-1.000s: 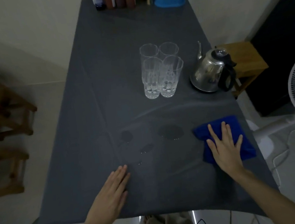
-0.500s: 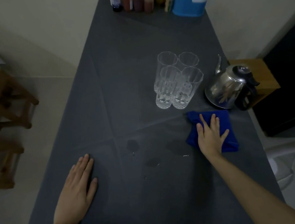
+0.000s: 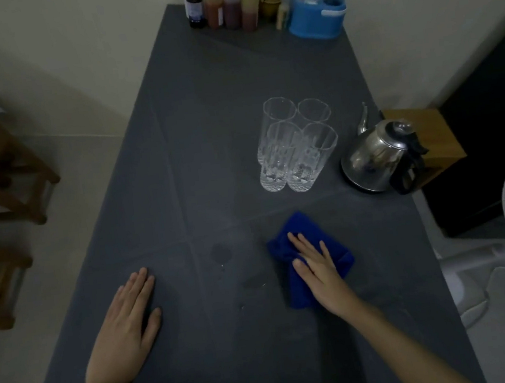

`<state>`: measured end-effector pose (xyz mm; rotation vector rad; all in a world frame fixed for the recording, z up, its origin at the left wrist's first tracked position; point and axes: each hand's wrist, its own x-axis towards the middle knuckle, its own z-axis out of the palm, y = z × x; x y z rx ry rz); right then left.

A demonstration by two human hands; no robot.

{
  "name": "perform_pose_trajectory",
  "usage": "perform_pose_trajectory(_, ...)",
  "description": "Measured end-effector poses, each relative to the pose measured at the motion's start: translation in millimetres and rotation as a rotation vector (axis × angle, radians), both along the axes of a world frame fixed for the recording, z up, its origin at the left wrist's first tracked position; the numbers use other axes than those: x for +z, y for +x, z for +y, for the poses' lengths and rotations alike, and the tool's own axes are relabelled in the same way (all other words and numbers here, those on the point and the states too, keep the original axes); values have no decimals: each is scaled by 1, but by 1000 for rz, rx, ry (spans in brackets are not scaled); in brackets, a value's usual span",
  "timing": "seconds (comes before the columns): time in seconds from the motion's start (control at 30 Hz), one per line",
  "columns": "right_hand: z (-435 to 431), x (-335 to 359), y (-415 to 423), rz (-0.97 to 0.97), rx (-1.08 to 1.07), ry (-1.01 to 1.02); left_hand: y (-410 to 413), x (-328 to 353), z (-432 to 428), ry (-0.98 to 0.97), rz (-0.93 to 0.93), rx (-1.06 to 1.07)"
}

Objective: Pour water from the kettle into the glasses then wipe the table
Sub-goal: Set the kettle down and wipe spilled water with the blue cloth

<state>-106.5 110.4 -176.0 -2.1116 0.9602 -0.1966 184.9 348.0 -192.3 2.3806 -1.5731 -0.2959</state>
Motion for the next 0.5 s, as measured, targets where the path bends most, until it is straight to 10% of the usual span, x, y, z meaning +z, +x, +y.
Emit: perform_pose_trajectory(0.5, -25, 9, -140, 590, 278, -433, 1, -1, -1, 10, 10, -9)
